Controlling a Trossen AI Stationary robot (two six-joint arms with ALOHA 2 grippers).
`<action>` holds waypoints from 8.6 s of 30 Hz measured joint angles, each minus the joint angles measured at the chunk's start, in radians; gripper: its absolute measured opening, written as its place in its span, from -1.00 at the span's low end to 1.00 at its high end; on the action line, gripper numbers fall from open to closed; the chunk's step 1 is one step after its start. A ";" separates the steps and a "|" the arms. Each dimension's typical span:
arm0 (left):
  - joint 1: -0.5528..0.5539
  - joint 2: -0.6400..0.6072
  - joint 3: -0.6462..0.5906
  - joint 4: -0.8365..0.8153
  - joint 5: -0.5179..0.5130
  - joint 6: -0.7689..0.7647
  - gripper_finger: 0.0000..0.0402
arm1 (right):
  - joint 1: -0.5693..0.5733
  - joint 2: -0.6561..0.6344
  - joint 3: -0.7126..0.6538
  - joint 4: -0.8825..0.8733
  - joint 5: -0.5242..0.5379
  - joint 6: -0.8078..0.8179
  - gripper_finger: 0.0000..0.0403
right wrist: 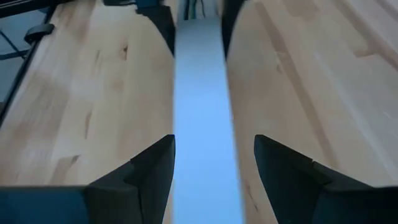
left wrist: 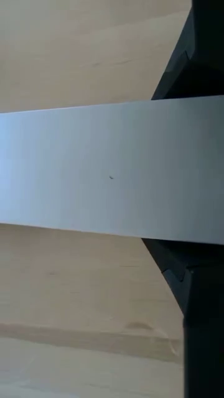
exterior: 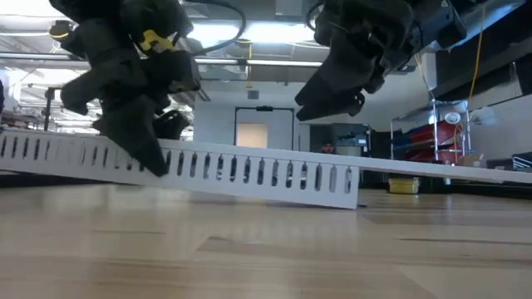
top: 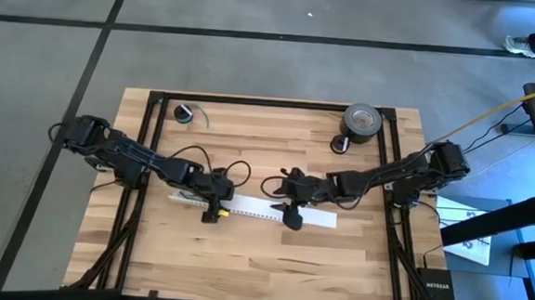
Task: Ziptie cables
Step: Close the white cable duct
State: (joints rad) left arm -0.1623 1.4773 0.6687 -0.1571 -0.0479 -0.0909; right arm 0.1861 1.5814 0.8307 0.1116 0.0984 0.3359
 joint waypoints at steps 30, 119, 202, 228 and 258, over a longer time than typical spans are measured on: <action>-0.046 -0.410 -0.331 0.049 -0.029 -0.010 0.47 | -0.009 0.254 0.064 0.464 -0.020 -0.026 0.30; -0.054 -0.390 -0.413 0.272 -0.001 -0.037 0.09 | 0.055 0.491 0.258 0.302 0.192 -0.108 0.21; -0.082 -0.509 -0.258 -0.331 0.008 -0.258 0.44 | 0.015 0.578 0.446 0.163 0.094 -0.130 0.05; -0.166 -0.494 -0.386 -0.027 -0.057 -0.190 0.21 | 0.014 0.579 0.444 0.187 0.058 -0.180 0.05; -0.179 -0.496 -0.388 -0.040 -0.033 -0.191 0.03 | -0.002 0.695 0.630 0.148 0.039 -0.160 0.05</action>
State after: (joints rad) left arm -0.3408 0.9817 0.2810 -0.1970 -0.0811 -0.2817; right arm 0.1841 2.2768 1.4606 0.2591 0.1373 0.1761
